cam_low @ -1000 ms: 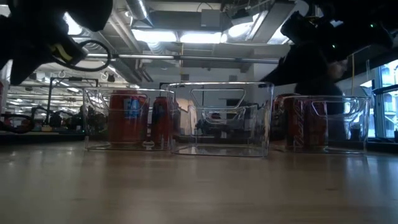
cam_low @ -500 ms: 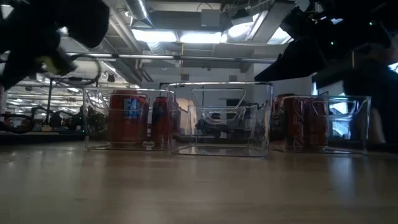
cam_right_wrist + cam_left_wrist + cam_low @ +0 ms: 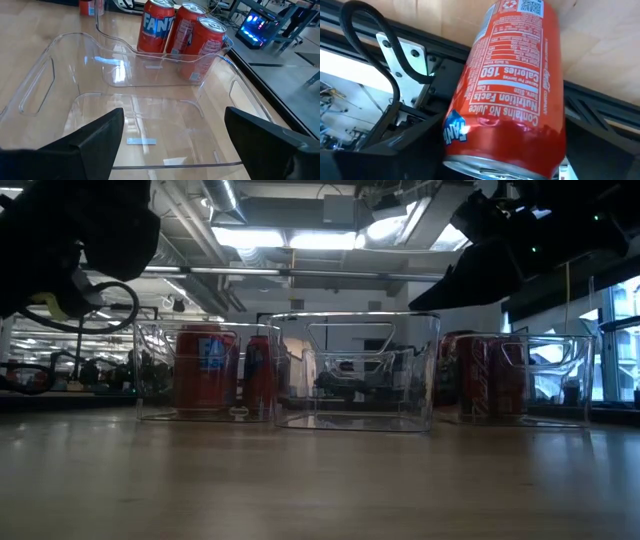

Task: Sort soda cans
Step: Put the orange soda can into the left transparent bin

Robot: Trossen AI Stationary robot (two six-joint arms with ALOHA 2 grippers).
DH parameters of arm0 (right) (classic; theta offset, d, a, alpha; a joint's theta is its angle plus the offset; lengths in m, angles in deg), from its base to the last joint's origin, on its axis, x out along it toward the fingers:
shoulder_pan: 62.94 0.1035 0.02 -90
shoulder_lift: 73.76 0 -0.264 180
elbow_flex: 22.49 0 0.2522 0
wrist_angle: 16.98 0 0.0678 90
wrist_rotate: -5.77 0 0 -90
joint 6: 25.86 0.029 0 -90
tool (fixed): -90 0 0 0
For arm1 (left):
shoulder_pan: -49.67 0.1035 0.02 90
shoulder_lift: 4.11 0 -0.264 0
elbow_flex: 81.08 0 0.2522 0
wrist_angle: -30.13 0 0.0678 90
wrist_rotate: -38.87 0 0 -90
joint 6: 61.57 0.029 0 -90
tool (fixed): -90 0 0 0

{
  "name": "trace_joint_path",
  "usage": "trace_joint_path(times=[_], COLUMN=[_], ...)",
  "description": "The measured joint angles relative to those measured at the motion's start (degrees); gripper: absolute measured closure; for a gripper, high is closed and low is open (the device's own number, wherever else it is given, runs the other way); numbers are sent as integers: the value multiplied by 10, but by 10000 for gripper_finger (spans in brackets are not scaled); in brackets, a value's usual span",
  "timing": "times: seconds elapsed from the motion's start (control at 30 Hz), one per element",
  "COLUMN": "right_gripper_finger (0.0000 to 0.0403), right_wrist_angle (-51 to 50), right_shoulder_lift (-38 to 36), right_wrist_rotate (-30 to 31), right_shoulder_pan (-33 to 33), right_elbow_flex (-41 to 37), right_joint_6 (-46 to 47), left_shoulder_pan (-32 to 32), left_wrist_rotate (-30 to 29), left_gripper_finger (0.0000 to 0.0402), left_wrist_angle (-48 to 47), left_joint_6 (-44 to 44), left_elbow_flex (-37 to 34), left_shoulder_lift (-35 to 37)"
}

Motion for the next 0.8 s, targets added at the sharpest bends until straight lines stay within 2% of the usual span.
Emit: trace_joint_path(times=[0.2, 0.47, 0.7, 0.8], right_gripper_finger=[56, 56, 56, 56], right_wrist_angle=[0, 0, 0, 0], right_shoulder_lift=[0, 0, 0, 0], right_wrist_rotate=[0, 0, 0, 0], right_shoulder_pan=[0, 0, 0, 0], right_elbow_flex=[0, 0, 0, 0], right_joint_6=[-8, -8, -8, -8], left_shoulder_pan=[0, 0, 1, 3], left_wrist_rotate=[2, 1, -1, 18], left_gripper_finger=[101, 103, 103, 103], left_wrist_angle=[-1, -1, 2, 2], left_joint_6=[-10, -31, -67, -94], left_elbow_flex=[0, 8, 71, 106], left_shoulder_lift=[0, -1, -1, -1])
